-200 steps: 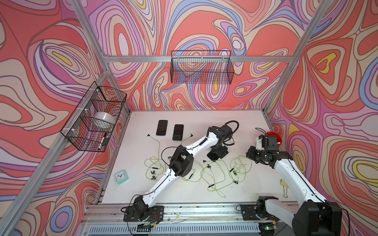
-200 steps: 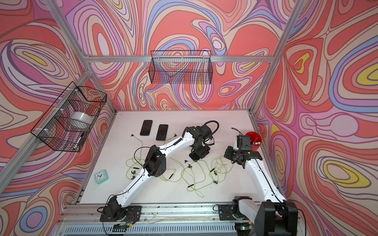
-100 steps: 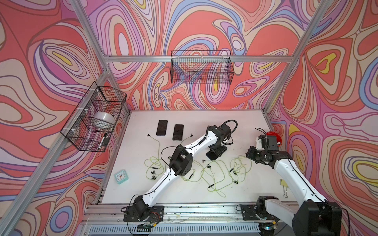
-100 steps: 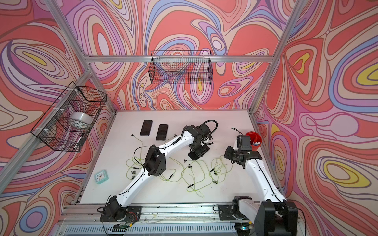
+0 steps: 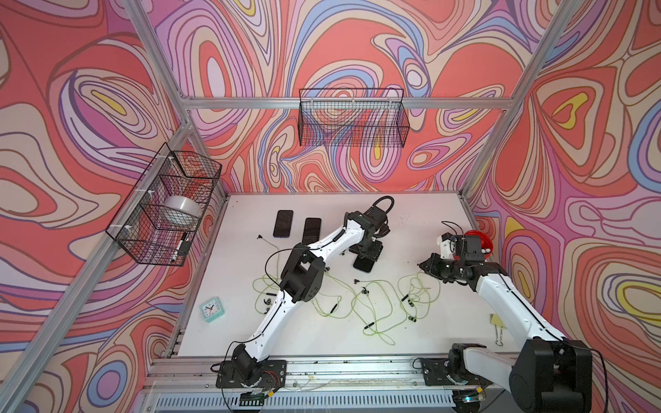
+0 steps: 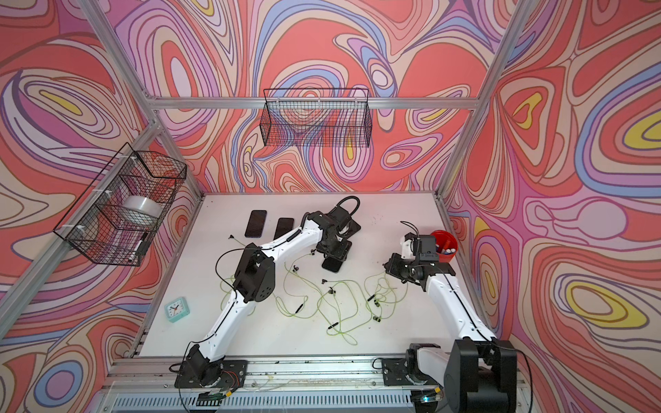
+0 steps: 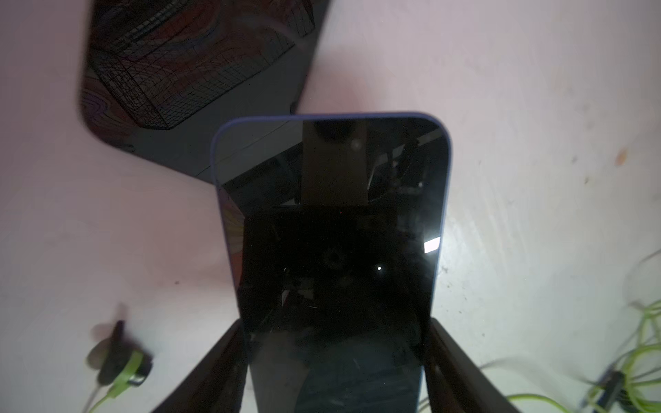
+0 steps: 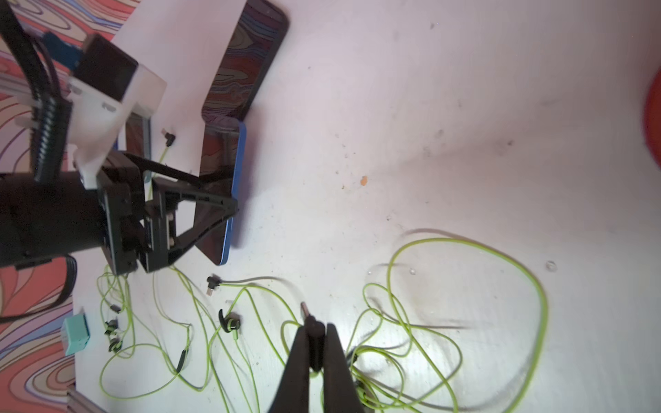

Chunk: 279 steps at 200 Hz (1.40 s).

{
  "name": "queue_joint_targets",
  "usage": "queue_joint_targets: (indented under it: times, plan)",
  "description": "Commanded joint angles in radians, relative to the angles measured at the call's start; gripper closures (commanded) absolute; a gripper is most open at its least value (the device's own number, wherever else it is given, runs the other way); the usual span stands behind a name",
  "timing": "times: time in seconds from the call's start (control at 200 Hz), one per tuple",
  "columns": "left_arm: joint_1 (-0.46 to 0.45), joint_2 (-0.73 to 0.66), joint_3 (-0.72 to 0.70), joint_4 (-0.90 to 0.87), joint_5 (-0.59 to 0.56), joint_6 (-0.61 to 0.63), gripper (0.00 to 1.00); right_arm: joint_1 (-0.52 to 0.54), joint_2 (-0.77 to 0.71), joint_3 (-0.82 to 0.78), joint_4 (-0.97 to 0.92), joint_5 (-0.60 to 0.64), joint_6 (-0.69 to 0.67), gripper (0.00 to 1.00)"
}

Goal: Plug wired earphones into phones
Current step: Pick up the phone at the center of the board.

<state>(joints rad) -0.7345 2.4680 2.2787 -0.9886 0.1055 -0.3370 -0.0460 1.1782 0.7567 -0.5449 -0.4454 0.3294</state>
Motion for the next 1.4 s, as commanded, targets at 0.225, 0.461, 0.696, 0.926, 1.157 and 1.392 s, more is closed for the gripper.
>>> queue_joint_targets:
  times: [0.225, 0.461, 0.696, 0.926, 1.157, 1.392]
  plan:
    - [0.07, -0.246, -0.187, 0.222, 0.12, -0.465, 0.82, 0.135, -0.013, -0.076, 0.235, -0.162, 0.042, 0.99]
    - [0.1, -0.422, -0.377, 0.291, 0.04, -0.772, 1.0, 0.317, 0.014, -0.14, 0.531, -0.074, 0.136, 1.0]
    - [0.15, -0.56, -0.672, 0.495, 0.164, -1.205, 1.0, 0.474, 0.058, -0.174, 0.762, 0.089, 0.185, 1.0]
    - [0.155, -0.641, -0.845, 0.619, 0.194, -1.414, 1.0, 0.55, 0.105, -0.172, 0.87, 0.175, 0.183, 1.0]
    - [0.155, -0.669, -0.908, 0.682, 0.204, -1.458, 1.0, 0.568, 0.14, -0.16, 0.879, 0.202, 0.184, 1.0]
    - [0.155, -0.681, -0.947, 0.717, 0.211, -1.472, 1.0, 0.568, 0.148, -0.158, 0.875, 0.209, 0.189, 1.0]
